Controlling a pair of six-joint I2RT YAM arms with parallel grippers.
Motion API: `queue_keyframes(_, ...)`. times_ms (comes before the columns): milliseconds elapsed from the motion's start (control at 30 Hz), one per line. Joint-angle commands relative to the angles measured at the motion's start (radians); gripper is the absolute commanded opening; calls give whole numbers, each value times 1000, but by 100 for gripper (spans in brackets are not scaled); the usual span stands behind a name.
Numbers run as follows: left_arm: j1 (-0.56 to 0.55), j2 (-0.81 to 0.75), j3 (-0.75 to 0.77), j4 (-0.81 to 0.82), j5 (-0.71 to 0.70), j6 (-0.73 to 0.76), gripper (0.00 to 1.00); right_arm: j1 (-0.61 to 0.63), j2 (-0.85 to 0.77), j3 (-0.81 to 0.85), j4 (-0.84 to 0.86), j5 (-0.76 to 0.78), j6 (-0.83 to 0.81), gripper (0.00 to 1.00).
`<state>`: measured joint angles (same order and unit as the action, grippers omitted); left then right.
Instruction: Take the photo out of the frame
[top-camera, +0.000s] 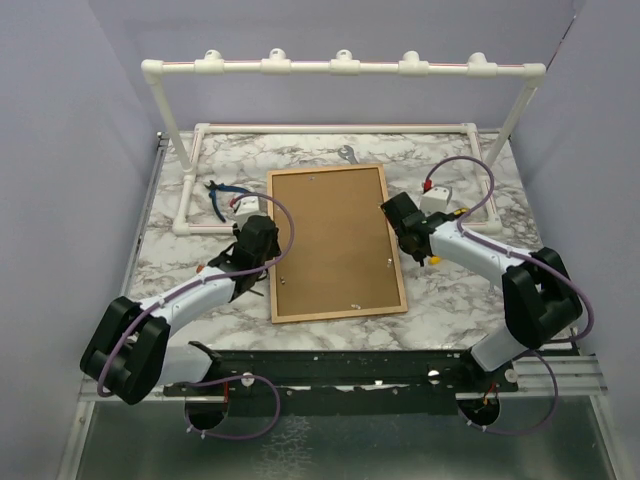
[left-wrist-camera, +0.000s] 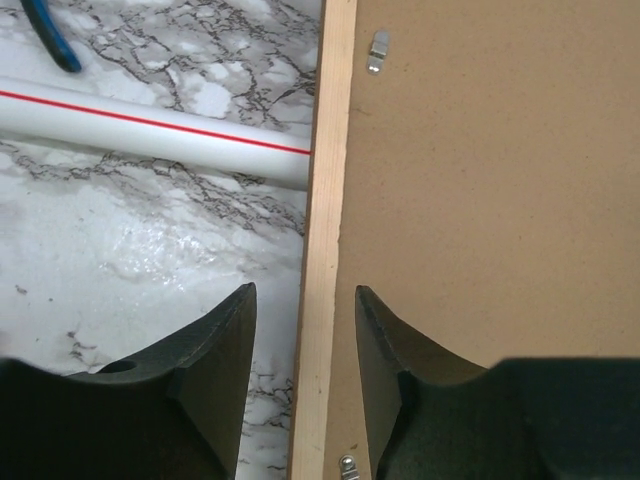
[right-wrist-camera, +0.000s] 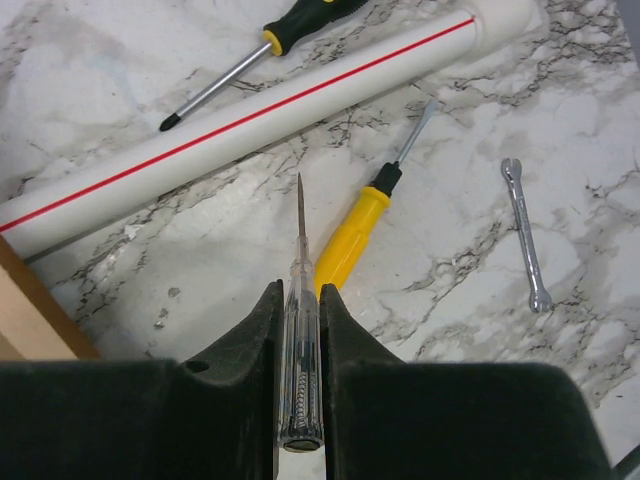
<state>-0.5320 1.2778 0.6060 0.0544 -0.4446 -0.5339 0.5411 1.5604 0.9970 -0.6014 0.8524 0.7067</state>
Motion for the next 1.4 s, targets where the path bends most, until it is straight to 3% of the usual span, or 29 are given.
queue_keyframes(0, 4, -68, -52, 11, -42, -1, 46, -6, 60, 33, -68, 106, 67, 1)
queue_keyframes(133, 4, -113, -91, 50, -31, 15, 49, -6, 101, 46, -39, 85, 7, 3)
queue_keyframes(300, 6, -114, -98, 56, -25, 22, 52, -8, 134, 46, 26, 57, -88, 14)
queue_keyframes(400, 6, -111, -100, 56, -25, 19, 52, -10, 151, 57, 30, 32, -103, 36)
queue_keyframes(500, 7, -112, -98, 56, -20, 18, 52, -14, 149, 51, 58, 2, -125, 46)
queue_keyframes(733, 12, -119, -97, 41, 14, -14, 53, -22, 89, 24, 115, -98, -152, 50)
queue_keyframes(1067, 33, -104, -114, 21, 99, -83, 53, -21, -184, -124, 331, -469, -297, 51)
queue_keyframes(1367, 35, -56, -94, -10, 115, -71, 53, -21, -247, -198, 410, -728, -349, 49)
